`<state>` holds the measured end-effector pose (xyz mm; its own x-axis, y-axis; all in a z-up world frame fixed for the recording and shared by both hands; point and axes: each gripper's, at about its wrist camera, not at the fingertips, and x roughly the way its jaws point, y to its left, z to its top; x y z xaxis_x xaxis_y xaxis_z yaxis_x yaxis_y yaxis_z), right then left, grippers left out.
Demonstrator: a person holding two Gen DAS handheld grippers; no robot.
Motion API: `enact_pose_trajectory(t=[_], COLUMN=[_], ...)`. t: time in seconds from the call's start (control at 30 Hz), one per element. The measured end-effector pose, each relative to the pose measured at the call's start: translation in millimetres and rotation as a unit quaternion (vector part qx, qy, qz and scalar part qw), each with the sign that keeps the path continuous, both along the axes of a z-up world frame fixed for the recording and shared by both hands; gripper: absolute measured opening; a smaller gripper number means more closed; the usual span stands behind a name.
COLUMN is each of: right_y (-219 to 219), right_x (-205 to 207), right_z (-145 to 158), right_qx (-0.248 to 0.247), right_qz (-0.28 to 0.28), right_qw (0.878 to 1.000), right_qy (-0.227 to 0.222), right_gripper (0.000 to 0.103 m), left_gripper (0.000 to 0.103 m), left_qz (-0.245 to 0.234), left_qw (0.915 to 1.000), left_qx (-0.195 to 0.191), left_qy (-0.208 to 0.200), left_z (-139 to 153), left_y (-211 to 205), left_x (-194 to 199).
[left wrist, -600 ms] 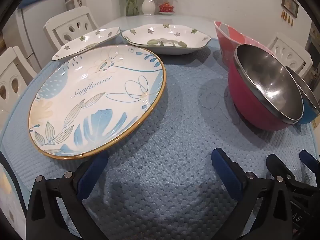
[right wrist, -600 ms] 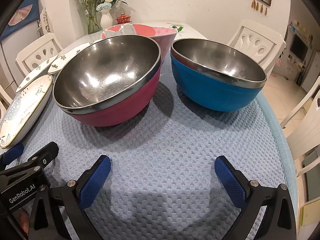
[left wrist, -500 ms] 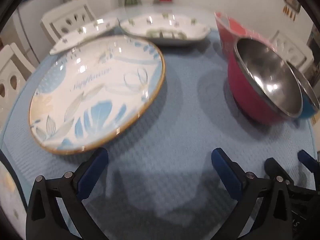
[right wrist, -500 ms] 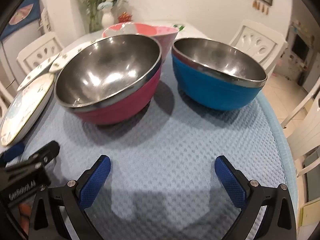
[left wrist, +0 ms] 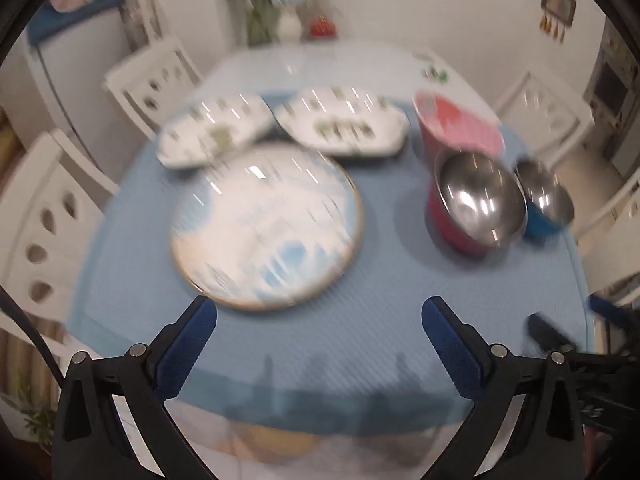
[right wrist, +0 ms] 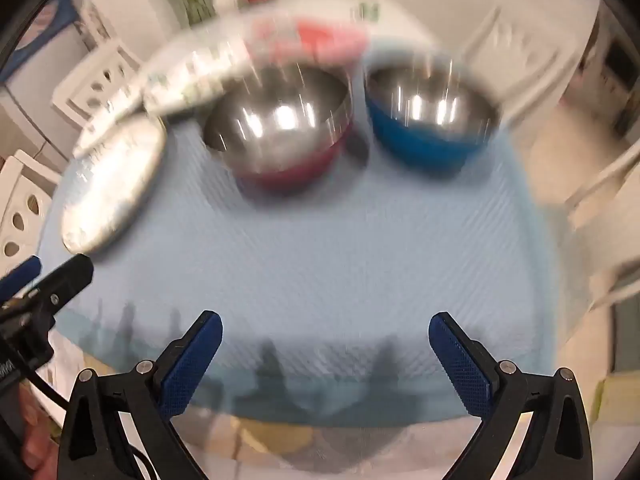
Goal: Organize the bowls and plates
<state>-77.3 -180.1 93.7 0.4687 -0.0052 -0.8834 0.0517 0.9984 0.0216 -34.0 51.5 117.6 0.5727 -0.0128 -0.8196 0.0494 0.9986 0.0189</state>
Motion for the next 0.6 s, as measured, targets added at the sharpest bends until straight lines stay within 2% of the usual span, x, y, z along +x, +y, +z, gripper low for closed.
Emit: enact_pose_trajectory(t=[0.03,0.1,0.13,0.2,0.3,0.43,0.6], right_y=[8.5,27.5,36.8,50.2,67.2,91.1,106.4], right_x=[0.4,19.8,25.1,47.5,54.1,45.2,50.8], right_z=[21.5,53.5,66.1,81.2,89.2,89.6,79.9], right_qx=[-0.015,-0.028,-0.022,0.015,0.033,-0.019,-0.010], right_qz=[0.003,0.009,0.018,0.036,0.022,-0.004,-0.006], right_qw=[0.999,0.997,0.997,0.997,0.998,0.998,0.998], right_qy=[-0.033,-0.068,-0.077,-0.063,-0.052,-0.060,-0.058], right_gripper=[0.103,0.103,0.103,0.103,0.103,0.103,0.103], left_gripper=[0.102,0.102,0.102,0.102,0.102,0.102,0.102], left_qz=[0.003,0.009,0.012,0.016,0.022,0.032,0.028], left_qw=[0.9999,0.9995,0.9989,0.9978,0.9967,0.9945,0.9949], left_qx=[-0.001,-0.010,-0.014,-0.015,-0.017,-0.037,-0.033], left_qy=[-0.012,-0.029,-0.044,-0.062,-0.077,-0.093,-0.092], left_z=[8.2,24.2,36.0,50.6,60.8,66.1,56.9], left_y=[6.3,23.6,34.5,51.0,68.7,96.6,111.8], left_x=[-3.8,2.3,5.7,10.6,14.1,19.6,23.5])
